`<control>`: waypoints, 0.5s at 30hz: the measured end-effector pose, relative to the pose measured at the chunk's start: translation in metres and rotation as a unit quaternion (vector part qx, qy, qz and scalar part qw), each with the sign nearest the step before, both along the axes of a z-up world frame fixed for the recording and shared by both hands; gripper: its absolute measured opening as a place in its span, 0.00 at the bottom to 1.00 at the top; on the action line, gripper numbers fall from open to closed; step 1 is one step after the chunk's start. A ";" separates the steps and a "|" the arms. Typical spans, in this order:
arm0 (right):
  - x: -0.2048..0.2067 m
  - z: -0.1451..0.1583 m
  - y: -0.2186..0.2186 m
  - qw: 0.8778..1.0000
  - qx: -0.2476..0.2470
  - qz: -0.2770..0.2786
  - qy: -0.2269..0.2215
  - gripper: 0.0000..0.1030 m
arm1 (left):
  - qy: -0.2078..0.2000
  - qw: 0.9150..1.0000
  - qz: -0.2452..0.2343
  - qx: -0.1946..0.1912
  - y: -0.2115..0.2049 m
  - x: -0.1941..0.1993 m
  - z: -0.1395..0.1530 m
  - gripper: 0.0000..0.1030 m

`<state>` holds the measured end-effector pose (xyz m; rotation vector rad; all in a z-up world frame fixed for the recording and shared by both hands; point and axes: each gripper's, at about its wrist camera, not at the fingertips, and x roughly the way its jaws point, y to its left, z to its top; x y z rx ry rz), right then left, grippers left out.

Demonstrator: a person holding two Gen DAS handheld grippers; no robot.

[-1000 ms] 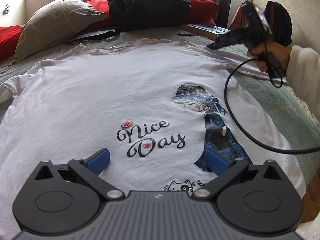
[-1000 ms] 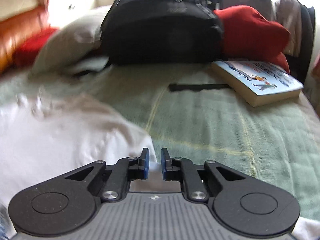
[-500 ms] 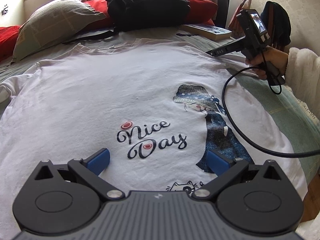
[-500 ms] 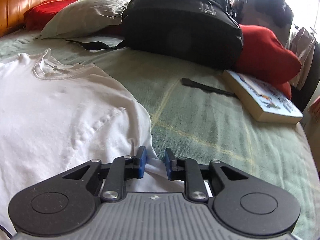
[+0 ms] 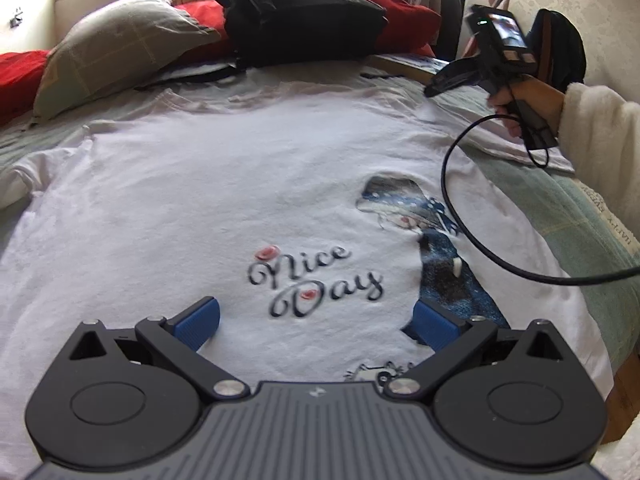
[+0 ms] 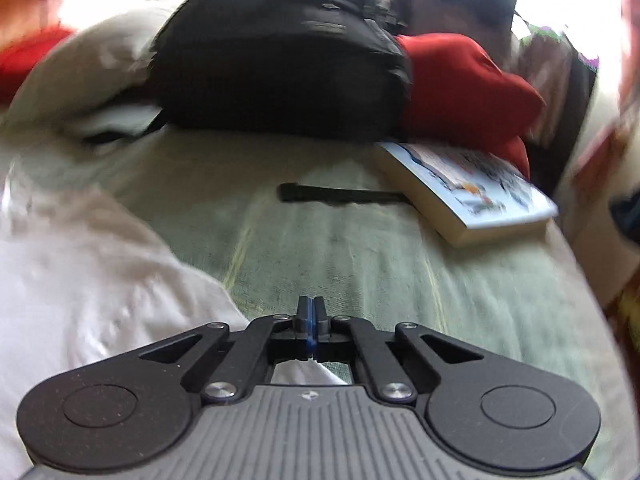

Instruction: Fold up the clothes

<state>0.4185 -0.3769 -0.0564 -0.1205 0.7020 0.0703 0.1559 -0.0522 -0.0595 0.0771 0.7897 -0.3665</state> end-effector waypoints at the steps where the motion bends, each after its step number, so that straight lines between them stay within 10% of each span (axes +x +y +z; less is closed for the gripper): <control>1: -0.003 0.005 -0.003 1.000 0.024 -0.005 0.003 0.07 | -0.003 1.000 0.007 -0.001 0.004 0.001 0.002 0.99; 8: -0.006 -0.008 0.045 0.992 0.086 0.031 0.083 0.22 | -0.003 0.998 0.056 -0.011 0.030 0.007 0.005 0.99; 15: 0.043 -0.017 0.032 0.990 0.119 -0.029 0.063 0.28 | -0.003 0.998 0.061 -0.016 0.036 0.004 0.006 0.99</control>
